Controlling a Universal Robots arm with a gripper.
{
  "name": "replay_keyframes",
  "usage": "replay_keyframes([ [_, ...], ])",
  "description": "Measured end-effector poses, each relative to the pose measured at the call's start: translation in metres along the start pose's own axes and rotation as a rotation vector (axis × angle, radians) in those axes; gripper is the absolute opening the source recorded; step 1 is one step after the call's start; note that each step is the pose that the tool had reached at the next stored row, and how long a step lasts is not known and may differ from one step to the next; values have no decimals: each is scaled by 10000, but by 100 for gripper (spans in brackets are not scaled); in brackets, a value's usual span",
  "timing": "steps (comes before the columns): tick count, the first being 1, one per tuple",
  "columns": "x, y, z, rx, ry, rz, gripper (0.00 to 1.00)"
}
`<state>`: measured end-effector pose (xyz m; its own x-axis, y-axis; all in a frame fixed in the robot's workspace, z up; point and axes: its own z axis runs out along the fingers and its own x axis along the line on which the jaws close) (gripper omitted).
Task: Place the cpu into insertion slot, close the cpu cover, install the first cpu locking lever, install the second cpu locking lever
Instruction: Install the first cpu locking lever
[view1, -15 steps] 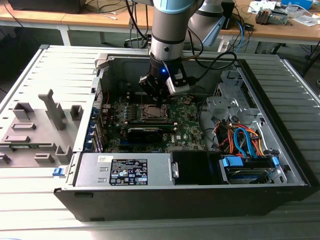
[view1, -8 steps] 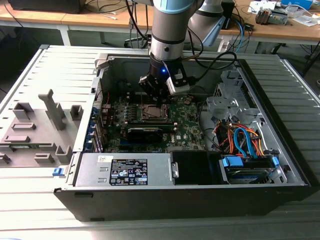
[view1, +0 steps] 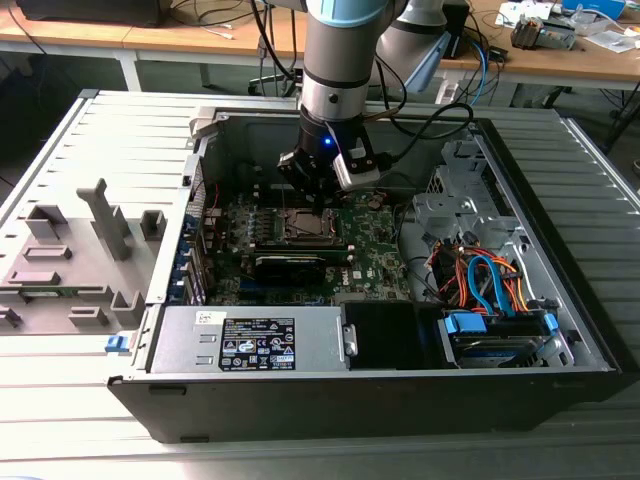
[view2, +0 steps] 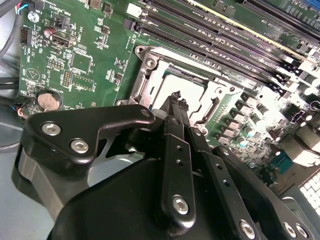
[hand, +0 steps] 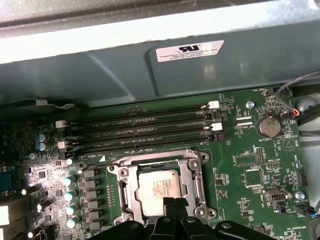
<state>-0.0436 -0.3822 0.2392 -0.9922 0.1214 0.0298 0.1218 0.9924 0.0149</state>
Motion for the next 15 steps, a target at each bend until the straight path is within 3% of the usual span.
replay_keyframes([
  [9,0,0,0,0,3,-82,11],
  [11,0,0,0,-37,8,-159,11],
  [13,0,0,0,-82,17,-358,11],
  [15,0,-1,-1,-75,33,-1046,11],
])
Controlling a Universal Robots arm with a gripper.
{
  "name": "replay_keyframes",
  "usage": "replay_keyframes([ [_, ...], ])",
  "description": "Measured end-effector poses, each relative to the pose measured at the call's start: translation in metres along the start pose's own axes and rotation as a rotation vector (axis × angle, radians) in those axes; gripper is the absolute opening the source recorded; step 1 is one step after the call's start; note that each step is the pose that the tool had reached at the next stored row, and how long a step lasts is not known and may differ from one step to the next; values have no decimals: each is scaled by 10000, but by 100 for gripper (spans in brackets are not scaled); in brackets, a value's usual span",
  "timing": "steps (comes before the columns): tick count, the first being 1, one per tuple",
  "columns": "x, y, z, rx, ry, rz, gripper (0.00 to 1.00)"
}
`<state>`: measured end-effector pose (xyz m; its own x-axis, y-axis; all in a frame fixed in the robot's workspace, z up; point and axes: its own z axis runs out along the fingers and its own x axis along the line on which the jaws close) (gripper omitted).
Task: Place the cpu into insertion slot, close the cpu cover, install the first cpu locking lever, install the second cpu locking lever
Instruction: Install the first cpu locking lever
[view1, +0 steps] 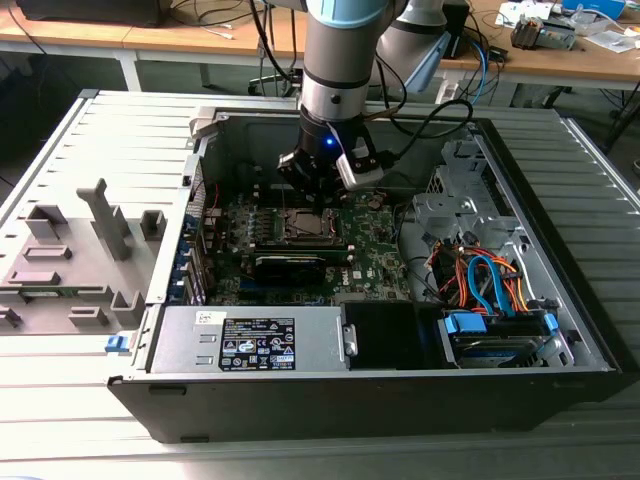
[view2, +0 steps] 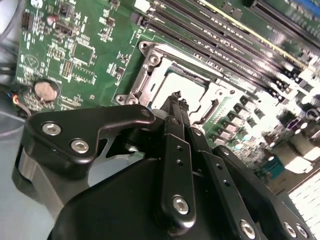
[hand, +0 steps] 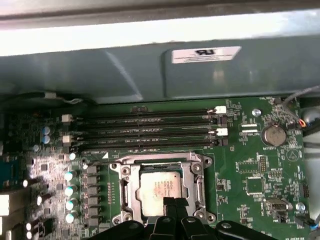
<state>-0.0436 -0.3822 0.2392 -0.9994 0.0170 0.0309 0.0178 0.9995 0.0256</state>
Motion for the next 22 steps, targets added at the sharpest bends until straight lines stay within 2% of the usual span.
replay_keyframes([
  [1,0,0,0,3,2,-99,11],
  [5,3,1,-5,2,0,-107,11],
  [8,26,2,-61,3,-20,-108,11],
  [11,72,1,-76,1,-42,-107,11],
  [16,199,0,-87,2,-116,-109,11],
  [18,226,4,-92,3,-141,-109,11],
  [20,258,19,-97,28,-166,-111,11],
  [22,278,52,-98,117,-175,-110,11],
])
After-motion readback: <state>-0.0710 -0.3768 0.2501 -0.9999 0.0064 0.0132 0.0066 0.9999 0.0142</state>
